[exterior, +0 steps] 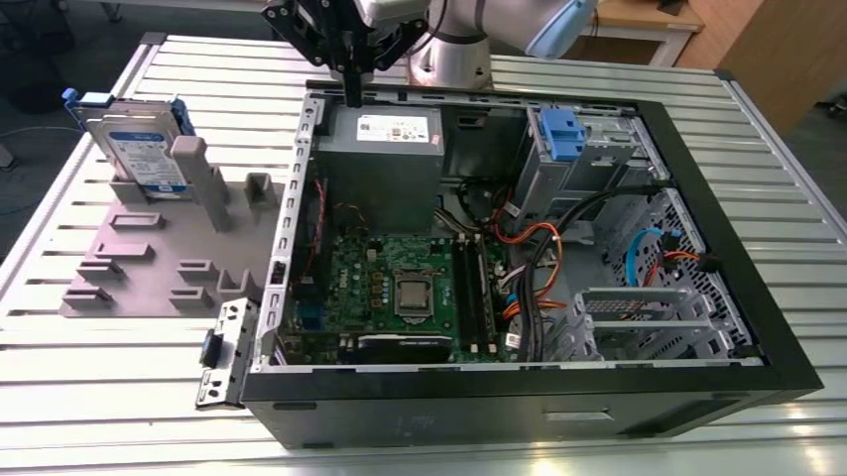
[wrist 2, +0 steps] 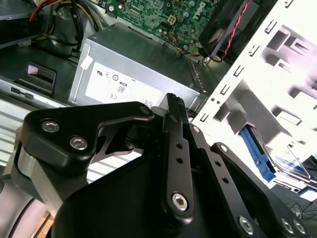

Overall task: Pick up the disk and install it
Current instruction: 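Reach for the disk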

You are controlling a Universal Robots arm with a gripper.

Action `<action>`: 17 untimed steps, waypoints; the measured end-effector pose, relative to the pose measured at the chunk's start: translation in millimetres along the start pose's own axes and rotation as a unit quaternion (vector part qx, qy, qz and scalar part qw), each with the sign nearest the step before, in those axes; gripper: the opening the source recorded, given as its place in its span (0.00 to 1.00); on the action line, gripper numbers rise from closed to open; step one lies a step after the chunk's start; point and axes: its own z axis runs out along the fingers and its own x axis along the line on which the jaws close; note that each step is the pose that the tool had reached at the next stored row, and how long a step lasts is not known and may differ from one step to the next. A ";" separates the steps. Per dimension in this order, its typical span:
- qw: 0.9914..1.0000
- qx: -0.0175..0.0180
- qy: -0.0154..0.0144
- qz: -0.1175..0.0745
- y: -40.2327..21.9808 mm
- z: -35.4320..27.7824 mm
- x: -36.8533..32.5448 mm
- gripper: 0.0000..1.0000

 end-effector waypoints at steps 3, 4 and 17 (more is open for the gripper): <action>1.000 0.000 0.000 0.000 -0.1 -0.1 0.9 0.11; 1.000 0.000 0.000 0.000 -0.2 0.0 1.6 0.11; 1.000 0.000 0.000 0.000 -0.8 0.0 10.8 0.11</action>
